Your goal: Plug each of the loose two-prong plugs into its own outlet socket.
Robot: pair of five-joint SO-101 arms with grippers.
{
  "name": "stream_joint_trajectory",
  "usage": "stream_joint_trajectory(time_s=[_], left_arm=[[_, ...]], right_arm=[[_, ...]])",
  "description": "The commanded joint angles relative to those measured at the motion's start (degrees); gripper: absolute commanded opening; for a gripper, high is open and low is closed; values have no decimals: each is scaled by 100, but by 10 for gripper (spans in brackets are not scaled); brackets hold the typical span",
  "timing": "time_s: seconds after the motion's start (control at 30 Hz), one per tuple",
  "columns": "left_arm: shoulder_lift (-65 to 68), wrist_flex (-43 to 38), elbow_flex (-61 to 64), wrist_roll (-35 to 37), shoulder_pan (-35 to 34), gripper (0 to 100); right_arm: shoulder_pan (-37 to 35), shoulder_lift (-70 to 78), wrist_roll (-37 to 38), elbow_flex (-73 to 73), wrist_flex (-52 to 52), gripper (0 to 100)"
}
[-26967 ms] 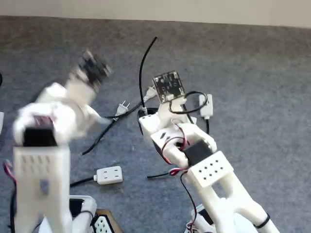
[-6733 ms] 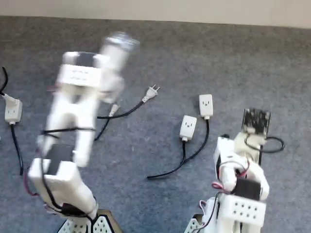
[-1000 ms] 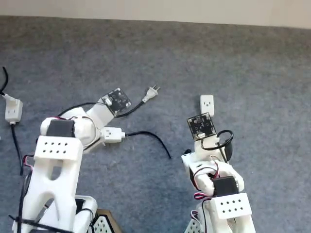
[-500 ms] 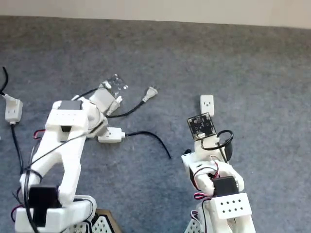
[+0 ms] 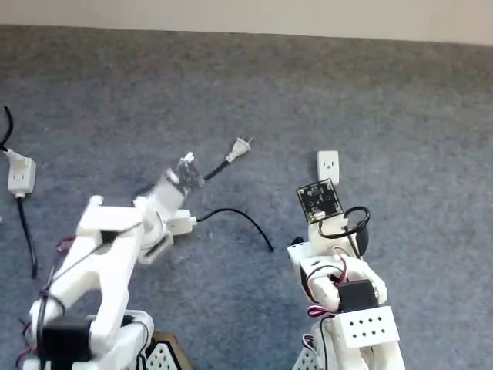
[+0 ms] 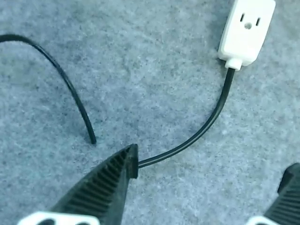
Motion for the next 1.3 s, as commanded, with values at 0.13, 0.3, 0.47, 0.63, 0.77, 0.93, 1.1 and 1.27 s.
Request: stream_joint_trajectory(time_s=[0.13,0.3,0.47,0.63,0.77,0.93,1.1,1.27], left_arm=[[-884,985,-259,-26,-127,234],[-1305,1345,-1481,26,-92,234],[-171,615,-1991,369,-84,234],[1402,176,-2545,387,75,234],[1991,0,-2914,387,57,234],[1965,123,-2571,369,75,234],[1429,141,-1516,343,119,234],[831,264,-532,211,462,234]], right_arm=[[-22,-75,-44,-31,-101,436],[-22,-75,-44,-31,-101,436],[-22,-75,-44,-31,-101,436],[-22,-75,-35,-31,-101,436],[-22,-75,-26,-31,-101,436],[-22,-75,-26,-31,-101,436],[-22,-75,-26,-31,-101,436],[-22,-75,-35,-31,-101,436]])
